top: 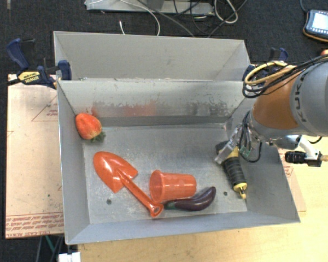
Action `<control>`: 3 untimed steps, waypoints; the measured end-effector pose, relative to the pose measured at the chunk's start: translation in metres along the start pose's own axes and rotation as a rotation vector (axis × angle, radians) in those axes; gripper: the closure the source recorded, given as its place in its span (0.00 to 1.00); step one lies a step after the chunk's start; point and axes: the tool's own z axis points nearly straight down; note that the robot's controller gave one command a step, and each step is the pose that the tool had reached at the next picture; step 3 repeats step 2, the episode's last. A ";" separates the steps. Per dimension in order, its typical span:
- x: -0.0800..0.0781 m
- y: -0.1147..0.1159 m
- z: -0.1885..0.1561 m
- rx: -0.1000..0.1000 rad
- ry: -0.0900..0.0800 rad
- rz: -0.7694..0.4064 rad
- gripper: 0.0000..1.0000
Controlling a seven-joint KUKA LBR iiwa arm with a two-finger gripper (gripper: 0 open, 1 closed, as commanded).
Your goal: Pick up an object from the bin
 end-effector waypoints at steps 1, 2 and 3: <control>0.000 0.000 0.000 0.000 0.000 0.000 1.00; 0.006 -0.002 -0.018 0.012 0.026 -0.002 1.00; 0.006 -0.002 -0.018 0.012 0.026 -0.002 1.00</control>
Offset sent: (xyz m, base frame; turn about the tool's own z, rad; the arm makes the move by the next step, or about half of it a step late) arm 0.0000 0.0001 0.0821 -0.0003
